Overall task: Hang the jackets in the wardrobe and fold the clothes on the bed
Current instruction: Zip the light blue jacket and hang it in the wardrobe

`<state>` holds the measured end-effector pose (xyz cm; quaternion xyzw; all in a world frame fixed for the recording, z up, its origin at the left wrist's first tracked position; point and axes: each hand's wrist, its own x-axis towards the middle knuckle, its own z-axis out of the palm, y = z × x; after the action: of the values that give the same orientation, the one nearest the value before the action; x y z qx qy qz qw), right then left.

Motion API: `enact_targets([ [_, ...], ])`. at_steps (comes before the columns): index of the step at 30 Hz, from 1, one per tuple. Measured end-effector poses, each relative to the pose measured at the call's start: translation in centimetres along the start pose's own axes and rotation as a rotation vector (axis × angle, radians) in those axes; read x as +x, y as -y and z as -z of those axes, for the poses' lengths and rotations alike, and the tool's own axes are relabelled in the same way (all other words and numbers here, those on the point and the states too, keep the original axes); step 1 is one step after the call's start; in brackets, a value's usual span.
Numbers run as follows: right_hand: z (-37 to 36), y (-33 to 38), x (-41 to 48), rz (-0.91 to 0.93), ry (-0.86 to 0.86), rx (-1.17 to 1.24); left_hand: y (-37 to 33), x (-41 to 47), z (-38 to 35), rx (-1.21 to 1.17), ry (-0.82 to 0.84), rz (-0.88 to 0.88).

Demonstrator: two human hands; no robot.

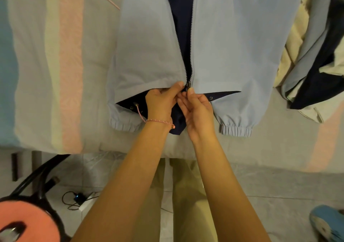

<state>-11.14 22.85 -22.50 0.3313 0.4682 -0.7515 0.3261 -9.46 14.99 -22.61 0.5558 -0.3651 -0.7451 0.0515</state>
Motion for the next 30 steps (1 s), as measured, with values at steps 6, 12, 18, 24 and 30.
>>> enact_targets([
  [6,-0.3,-0.4,0.1,-0.008,0.011,0.061,0.0,-0.3,-0.1,-0.134,0.014,0.05],
  [12,-0.3,-0.6,0.1,-0.044,0.017,0.042,0.3,-0.1,0.4,-0.088,0.0,0.042],
  [18,-0.5,-0.6,0.3,-0.054,0.013,0.012,0.7,0.3,0.8,0.017,-0.045,-0.033],
  [24,-0.8,-0.9,0.2,-0.054,0.018,0.021,0.7,0.3,0.9,-0.02,-0.076,-0.087],
  [30,-0.9,-1.2,0.2,-0.042,0.033,0.034,0.5,0.1,0.4,-0.072,-0.088,-0.083],
])
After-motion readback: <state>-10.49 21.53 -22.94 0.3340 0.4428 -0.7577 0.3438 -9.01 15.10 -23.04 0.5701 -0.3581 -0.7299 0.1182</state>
